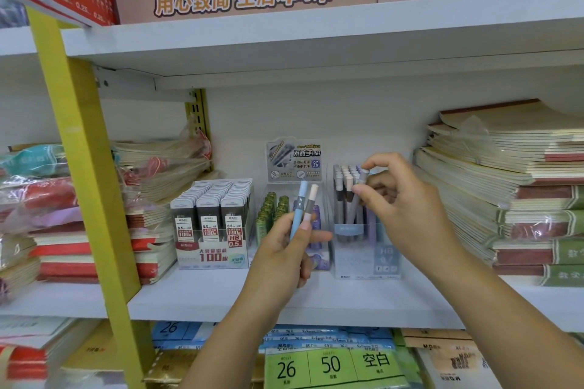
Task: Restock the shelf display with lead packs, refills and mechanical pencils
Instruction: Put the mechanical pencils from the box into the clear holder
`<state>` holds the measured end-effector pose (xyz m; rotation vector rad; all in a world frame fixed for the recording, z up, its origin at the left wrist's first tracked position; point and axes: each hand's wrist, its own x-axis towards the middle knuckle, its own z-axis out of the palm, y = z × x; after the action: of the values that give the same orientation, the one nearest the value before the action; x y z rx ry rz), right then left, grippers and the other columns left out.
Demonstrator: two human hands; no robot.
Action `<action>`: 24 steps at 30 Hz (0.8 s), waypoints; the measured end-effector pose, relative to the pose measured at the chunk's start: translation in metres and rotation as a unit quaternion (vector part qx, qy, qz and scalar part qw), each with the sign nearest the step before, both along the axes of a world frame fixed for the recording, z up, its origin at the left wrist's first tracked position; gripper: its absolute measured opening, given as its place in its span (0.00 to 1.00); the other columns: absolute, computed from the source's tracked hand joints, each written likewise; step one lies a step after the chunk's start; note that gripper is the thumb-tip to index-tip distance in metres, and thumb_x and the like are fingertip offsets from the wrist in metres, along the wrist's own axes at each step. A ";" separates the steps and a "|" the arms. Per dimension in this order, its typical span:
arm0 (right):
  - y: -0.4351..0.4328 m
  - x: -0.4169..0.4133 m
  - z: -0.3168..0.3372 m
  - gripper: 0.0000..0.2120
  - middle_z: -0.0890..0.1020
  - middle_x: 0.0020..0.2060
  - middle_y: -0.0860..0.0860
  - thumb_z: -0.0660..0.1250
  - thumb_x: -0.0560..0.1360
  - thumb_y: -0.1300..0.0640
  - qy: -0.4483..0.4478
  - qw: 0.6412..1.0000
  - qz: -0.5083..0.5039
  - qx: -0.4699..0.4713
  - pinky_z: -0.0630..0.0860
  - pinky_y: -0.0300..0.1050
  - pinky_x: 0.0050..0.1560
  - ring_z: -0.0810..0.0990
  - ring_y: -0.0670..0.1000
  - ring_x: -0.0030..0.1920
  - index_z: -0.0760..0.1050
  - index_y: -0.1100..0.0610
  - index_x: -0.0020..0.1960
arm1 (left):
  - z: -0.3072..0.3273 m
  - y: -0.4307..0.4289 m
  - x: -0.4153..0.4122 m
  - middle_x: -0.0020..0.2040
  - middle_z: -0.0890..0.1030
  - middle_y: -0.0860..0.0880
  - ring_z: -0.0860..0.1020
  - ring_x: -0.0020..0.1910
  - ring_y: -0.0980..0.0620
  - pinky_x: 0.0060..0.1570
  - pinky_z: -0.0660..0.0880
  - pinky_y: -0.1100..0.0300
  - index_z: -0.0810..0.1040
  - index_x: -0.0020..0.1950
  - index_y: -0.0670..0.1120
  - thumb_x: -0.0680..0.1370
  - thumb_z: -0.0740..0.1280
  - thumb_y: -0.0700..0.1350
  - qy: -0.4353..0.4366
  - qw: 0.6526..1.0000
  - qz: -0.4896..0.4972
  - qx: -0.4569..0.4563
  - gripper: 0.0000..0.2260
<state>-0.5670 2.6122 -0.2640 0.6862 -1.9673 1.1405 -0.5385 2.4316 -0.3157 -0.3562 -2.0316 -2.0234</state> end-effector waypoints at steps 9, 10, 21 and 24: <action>-0.004 0.001 0.005 0.11 0.82 0.40 0.46 0.69 0.75 0.57 -0.034 0.999 0.014 0.004 0.79 0.42 0.45 0.82 0.45 0.42 0.72 0.43 0.51 | -0.001 -0.003 0.000 0.50 0.87 0.52 0.66 0.23 0.55 0.23 0.65 0.66 0.76 0.57 0.54 0.84 0.58 0.52 -0.004 1.000 -0.004 -0.008 0.08; -0.004 0.000 0.005 0.12 0.81 0.42 0.46 0.69 0.76 0.58 -0.034 0.999 0.016 0.007 0.79 0.42 0.45 0.82 0.47 0.43 0.72 0.43 0.51 | -0.001 -0.003 0.000 0.50 0.87 0.52 0.66 0.23 0.55 0.23 0.65 0.66 0.77 0.57 0.54 0.84 0.58 0.52 -0.004 1.000 -0.004 -0.007 0.08; -0.011 -0.018 -0.010 0.15 0.72 0.58 0.52 0.76 0.68 0.54 0.086 0.962 -0.213 0.146 0.64 0.52 0.56 0.62 0.53 0.60 0.80 0.44 0.53 | -0.001 -0.003 0.001 0.48 0.86 0.50 0.67 0.24 0.55 0.24 0.66 0.66 0.77 0.57 0.53 0.84 0.60 0.53 0.008 1.000 -0.012 -0.007 0.09; -0.012 -0.017 -0.010 0.13 0.71 0.64 0.53 0.72 0.72 0.53 0.047 0.968 -0.206 0.133 0.63 0.56 0.63 0.61 0.54 0.66 0.80 0.44 0.56 | 0.000 -0.003 0.002 0.42 0.85 0.49 0.69 0.26 0.55 0.26 0.67 0.65 0.78 0.59 0.53 0.83 0.61 0.52 0.017 0.999 -0.027 -0.004 0.09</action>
<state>-0.5838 2.6006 -0.2739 0.4228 -2.0752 0.5915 -0.5367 2.4286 -0.3161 -0.4477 -2.0303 -2.0272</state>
